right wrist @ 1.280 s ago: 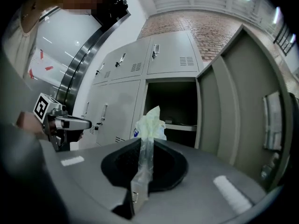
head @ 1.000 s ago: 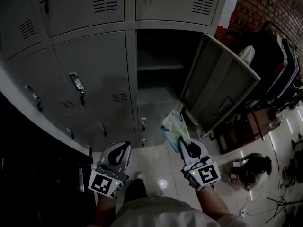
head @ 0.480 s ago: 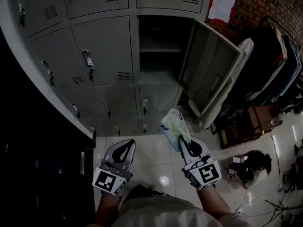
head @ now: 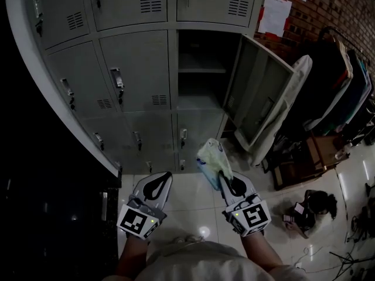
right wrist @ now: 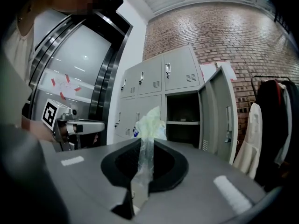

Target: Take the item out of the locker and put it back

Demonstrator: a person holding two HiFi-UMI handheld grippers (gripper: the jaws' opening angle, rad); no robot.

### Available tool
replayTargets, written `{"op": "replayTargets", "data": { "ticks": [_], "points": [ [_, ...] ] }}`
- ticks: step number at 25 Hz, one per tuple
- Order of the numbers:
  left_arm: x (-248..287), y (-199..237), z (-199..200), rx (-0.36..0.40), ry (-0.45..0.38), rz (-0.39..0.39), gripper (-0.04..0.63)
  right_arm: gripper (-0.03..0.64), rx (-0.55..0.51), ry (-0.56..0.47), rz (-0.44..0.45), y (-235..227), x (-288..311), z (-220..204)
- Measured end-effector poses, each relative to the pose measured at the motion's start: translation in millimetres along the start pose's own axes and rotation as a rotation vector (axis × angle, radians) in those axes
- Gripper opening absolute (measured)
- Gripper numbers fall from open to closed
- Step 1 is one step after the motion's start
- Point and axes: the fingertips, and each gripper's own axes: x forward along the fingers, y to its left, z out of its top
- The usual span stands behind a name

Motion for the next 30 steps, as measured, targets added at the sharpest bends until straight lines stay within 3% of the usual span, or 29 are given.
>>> {"op": "replayTargets", "data": {
  "ticks": [9, 14, 17, 22, 30],
  "points": [
    [11.2, -3.5, 0.1, 0.026, 0.002, 0.004, -0.015, 0.012, 0.028, -0.015, -0.010, -14.5, -1.7, 3.3],
    [24.7, 5.2, -1.9, 0.092, -0.006, 0.025, -0.015, 0.012, 0.042, -0.027, 0.014, -24.4, 8.4, -1.7],
    [32.7, 16.6, -7.6, 0.070, 0.011, 0.029, -0.016, 0.012, 0.041, -0.024, 0.003, -36.9, 21.1, -3.5],
    [60.2, 55.5, -25.8, 0.067, 0.011, 0.030, -0.015, 0.012, 0.038, 0.006, -0.020, -58.8, 60.0, -14.6],
    [124.8, 144.9, -35.8, 0.076, 0.013, -0.059, -0.015, 0.012, 0.020, -0.001, -0.087, -95.1, 157.5, -3.2]
  ]
}}
